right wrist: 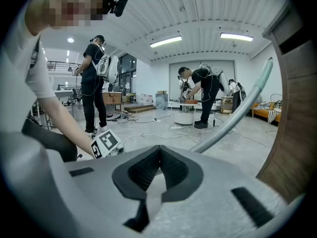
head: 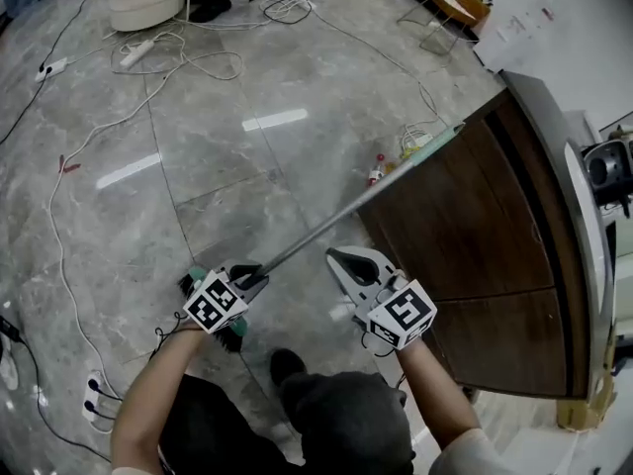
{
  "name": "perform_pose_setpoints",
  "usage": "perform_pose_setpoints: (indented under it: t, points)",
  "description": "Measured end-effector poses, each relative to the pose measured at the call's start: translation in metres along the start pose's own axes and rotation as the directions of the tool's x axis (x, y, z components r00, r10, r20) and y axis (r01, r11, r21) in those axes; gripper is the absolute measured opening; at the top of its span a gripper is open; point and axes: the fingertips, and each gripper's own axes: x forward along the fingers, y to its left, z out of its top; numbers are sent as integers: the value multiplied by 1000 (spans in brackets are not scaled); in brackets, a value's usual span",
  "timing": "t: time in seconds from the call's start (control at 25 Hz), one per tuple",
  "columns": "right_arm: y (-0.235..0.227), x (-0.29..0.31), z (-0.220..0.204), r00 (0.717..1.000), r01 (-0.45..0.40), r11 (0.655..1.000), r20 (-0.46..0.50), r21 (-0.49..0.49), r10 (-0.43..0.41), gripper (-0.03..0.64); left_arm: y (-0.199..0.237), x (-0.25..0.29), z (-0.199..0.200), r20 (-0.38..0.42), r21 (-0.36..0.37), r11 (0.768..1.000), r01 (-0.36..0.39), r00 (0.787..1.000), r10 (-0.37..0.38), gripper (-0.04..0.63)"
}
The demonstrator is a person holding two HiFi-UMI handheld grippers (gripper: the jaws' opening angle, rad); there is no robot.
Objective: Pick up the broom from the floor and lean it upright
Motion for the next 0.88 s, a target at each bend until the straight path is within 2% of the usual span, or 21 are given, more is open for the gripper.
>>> perform_pose_setpoints:
  t: [0.2,0.4,0.68,0.88]
  points:
    - [-11,-16,20,998,44,999,39,-7,-44,2,-21,16,14,2,76,997,25,1000,-25,83]
    - [-19,-30,27,997,69,998,38,-12,-69,2,-54,41,42,66,51,996,78,995,-81,83]
    - [-25,-47,28,994,112,992,19,-54,-111,2,-69,74,49,50,128,986,103,993,-111,85]
    - [-27,-57,23,989,145,989,3,-38,-145,2,-56,86,39,9,117,989,93,995,-95,86]
